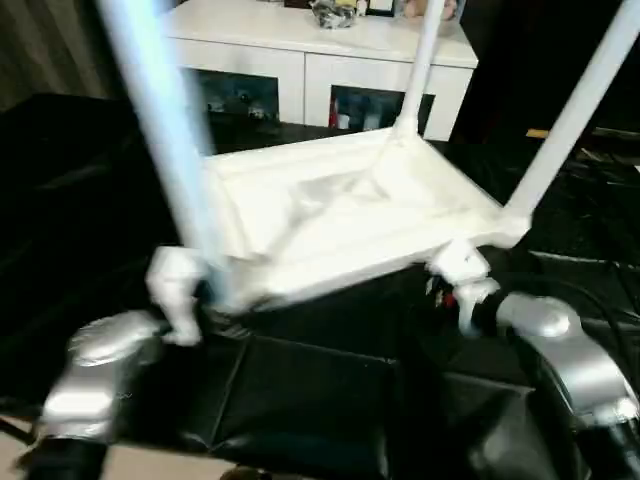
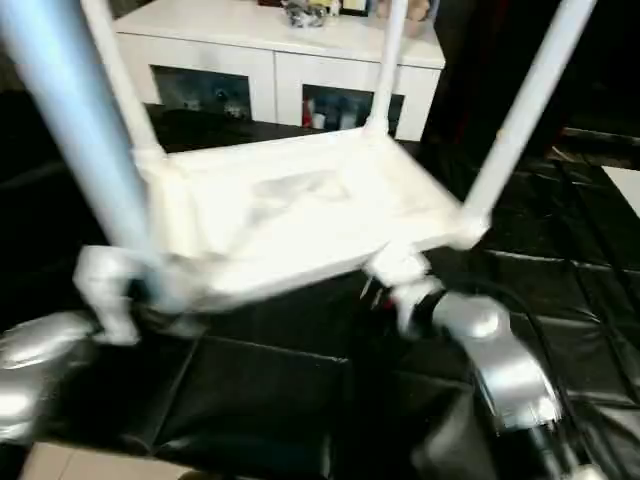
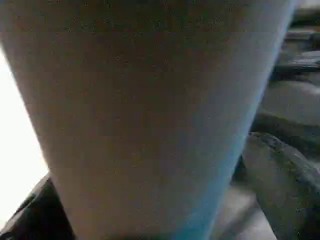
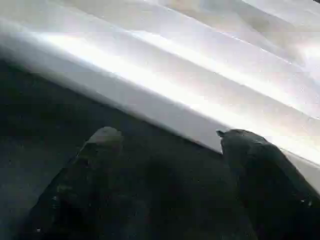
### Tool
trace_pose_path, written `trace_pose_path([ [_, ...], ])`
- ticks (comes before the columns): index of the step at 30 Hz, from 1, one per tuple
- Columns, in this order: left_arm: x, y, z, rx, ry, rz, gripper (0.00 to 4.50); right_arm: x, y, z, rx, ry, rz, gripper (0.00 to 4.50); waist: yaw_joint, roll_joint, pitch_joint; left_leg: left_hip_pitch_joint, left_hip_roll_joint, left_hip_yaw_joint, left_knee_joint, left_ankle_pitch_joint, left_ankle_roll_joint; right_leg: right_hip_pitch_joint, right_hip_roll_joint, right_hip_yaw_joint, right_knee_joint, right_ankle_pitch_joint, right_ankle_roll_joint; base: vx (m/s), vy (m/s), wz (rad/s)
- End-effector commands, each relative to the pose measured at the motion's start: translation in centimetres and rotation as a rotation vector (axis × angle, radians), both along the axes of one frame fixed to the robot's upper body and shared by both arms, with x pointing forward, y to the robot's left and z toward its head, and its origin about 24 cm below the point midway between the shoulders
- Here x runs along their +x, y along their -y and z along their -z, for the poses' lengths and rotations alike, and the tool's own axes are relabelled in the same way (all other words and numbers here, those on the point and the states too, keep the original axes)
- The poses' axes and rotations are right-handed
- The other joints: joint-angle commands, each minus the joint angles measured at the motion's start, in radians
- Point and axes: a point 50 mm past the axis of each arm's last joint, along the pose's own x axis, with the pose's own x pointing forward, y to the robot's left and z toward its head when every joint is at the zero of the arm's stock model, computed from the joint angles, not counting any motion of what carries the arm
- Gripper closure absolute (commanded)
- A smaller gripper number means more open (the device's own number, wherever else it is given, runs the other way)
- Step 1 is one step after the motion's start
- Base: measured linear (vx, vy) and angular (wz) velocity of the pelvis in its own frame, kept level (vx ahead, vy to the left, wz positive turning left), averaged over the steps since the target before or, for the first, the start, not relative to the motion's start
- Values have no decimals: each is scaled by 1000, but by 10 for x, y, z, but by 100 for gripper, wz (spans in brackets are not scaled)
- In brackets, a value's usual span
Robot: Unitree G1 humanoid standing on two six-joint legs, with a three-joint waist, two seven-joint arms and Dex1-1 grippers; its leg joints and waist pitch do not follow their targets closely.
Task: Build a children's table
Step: Rotate table base
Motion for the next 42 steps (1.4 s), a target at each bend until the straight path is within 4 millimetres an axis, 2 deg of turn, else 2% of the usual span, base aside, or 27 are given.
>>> trace_pose_path([
  [1,5,22,-14,-16,49,86,7,6,21,3,-59,2,183,102,-19,7,-54,45,45,-32,-95,-515,-72,6,-43,29,-96,-484,-127,0,0,0],
  [2,6,30,-18,-35,66,108,7,8,28,4,-57,5,277,102,-22,8,-53,32,46,-33,-102,-472,-67,16,-44,30,-90,-459,-126,0,0,0],
  [5,8,40,-23,-66,80,130,7,11,35,9,-42,13,397,102,-33,2,-59,32,40,-29,-92,-451,-61,14,-45,28,-93,-466,-126,0,0,0],
  [6,9,41,-24,-69,80,132,7,12,37,11,-52,17,417,102,-36,1,-59,29,41,-29,-92,-444,-58,17,-46,28,-93,-465,-127,0,0,0],
  [7,10,42,-25,-70,85,131,7,14,38,12,-74,26,437,102,-47,2,-58,21,39,-30,-93,-426,-52,22,-45,25,-91,-470,-124,0,0,0],
  [9,12,43,-27,-70,85,132,7,19,41,16,-104,34,486,102,-53,-1,-61,21,38,-29,-90,-423,-51,20,-45,24,-91,-477,-124,0,0,0],
  [10,12,42,-27,-72,83,135,7,22,41,18,-103,39,496,102,-61,1,-58,27,38,-27,-85,-439,-46,12,-44,23,-97,-505,-125,0,0,0],
  [13,12,41,-29,-94,78,131,7,33,33,21,-38,57,497,102,-70,3,-56,30,37,-31,-83,-481,-46,9,-42,15,-104,-561,-112,0,0,0],
  [15,12,41,-30,-110,68,134,7,38,27,20,1,73,471,102,-71,5,-57,31,38,-32,-84,-490,-47,8,-43,14,-103,-560,-113,0,0,0],
  [16,11,41,-30,-127,53,139,7,42,17,21,61,77,430,102,-75,5,-57,32,39,-32,-84,-506,-48,7,-43,13,-102,-559,-115,0,0,0],
  [17,9,41,-29,-147,22,156,7,47,4,23,115,75,365,102,-78,-1,-58,36,40,-32,-81,-524,-46,3,-44,12,-102,-561,-122,0,0,0],
  [20,6,44,-28,-151,-2,187,7,49,-9,29,122,45,295,102,-84,3,-55,34,41,-33,-86,-525,-44,5,-40,13,-100,-539,-139,0,0,0],
  [22,-1,52,-29,-159,-32,247,7,46,-26,42,91,-28,189,102,-91,6,-55,28,43,-35,-90,-540,-46,9,-40,14,-94,-517,-154,0,0,0],
  [23,-3,54,-30,-163,-39,265,7,45,-30,46,78,-46,164,102,-95,-16,-54,22,44,-34,-92,-534,-41,14,-41,12,-97,-524,-154,0,0,0],
  [24,-6,58,-32,-178,-48,284,7,44,-34,49,69,-60,147,102,-92,-9,-55,24,43,-36,-90,-528,-40,15,-45,13,-92,-527,-156,0,0,0],
  [25,-6,58,-32,-179,-48,285,7,44,-34,49,68,-61,147,102,-92,-8,-53,29,44,-35,-88,-525,-38,8,-48,16,-99,-560,-155,0,0,0],
  [26,-9,61,-35,-193,-52,300,7,43,-37,50,70,-66,137,102,-93,-8,-52,27,44,-35,-88,-523,-41,10,-48,15,-99,-558,-154,0,0,0],
  [27,-11,63,-38,-209,-56,315,7,42,-40,51,75,-67,125,102,-96,-14,-53,22,46,-37,-92,-518,-43,15,-47,14,-94,-547,-154,0,0,0],
  [31,-17,72,-47,-261,-58,353,7,39,-48,50,140,-60,63,102,-100,-15,-51,27,46,-35,-93,-544,-45,10,-42,13,-97,-531,-155,0,0,0],
  [33,-19,73,-49,-267,-60,365,7,38,-50,49,145,-54,38,102,-107,-16,-50,24,45,-37,-94,-551,-45,14,-42,10,-98,-539,-149,0,0,0],
  [34,-24,82,-56,-293,-77,414,7,31,-58,49,182,-57,-58,102,-108,-17,-49,23,46,-37,-95,-555,-44,15,-42,10,-100,-547,-141,0,0,0],
  [35,-25,82,-56,-295,-79,420,7,31,-59,49,186,-58,-69,102,-109,-19,-49,22,46,-37,-95,-555,-43,16,-43,10,-100,-548,-140,0,0,0],
  [37,-27,86,-58,-298,-83,437,7,28,-63,49,200,-58,-114,102,-112,-19,-49,16,45,-39,-97,-535,-37,19,-43,10,-99,-539,-142,0,0,0],
  [40,-28,92,-60,-301,-84,450,7,23,-72,47,220,-53,-179,102,-112,-22,-48,20,44,-36,-92,-531,-29,15,-43,12,-103,-544,-147,0,0,0],
  [42,-29,94,-62,-312,-88,457,7,22,-77,47,231,-54,-212,102,-112,-20,-49,21,44,-35,-91,-520,-25,14,-44,14,-103,-535,-152,0,0,0],
])
